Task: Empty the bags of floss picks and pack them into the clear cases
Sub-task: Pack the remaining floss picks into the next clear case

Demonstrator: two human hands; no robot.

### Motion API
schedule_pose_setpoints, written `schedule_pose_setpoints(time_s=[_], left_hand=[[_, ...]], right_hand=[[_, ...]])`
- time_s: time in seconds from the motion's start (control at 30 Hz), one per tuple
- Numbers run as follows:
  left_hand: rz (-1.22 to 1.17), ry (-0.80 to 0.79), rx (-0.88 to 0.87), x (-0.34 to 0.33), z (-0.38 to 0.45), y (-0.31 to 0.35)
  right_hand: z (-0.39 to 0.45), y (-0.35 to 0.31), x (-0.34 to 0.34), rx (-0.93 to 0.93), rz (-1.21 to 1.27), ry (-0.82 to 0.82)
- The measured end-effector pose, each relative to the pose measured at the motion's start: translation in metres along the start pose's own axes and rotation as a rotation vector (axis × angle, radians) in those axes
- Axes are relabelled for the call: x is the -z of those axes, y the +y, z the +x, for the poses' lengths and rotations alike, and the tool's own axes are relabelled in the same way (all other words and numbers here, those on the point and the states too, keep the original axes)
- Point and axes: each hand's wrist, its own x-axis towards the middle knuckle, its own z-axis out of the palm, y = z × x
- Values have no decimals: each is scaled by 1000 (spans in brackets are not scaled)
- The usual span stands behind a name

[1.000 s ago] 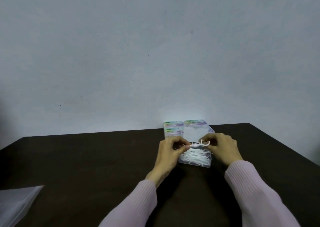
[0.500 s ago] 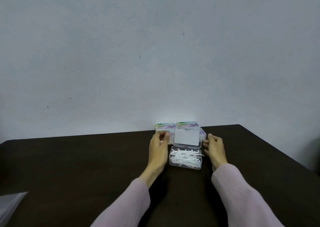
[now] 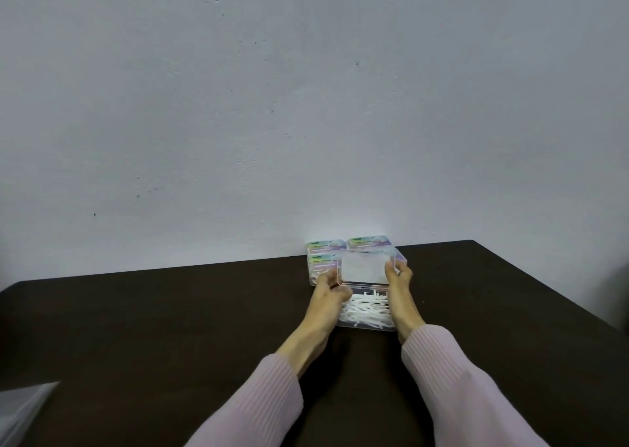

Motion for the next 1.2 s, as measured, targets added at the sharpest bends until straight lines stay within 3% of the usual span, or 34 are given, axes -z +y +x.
schedule_pose_setpoints(time_s=[0.2, 0.4, 0.63, 0.8, 1.07, 1.2], left_hand=[[153, -16, -78, 7, -1, -7], [-162, 6, 24, 5, -1, -1], [-244, 1, -7, -3, -6, 2], [-4, 26, -50, 3, -5, -4], [192, 8, -216, 4, -2, -3], [363, 80, -330, -1, 3, -2]], right_hand=[[4, 5, 4, -71, 143, -43], [1, 2, 7, -80, 159, -72], [-2, -2, 8, -82, 107, -20], [3, 3, 9, -51, -61, 86], [3, 5, 9, 43, -271, 110], [7, 6, 7, 162, -423, 107]])
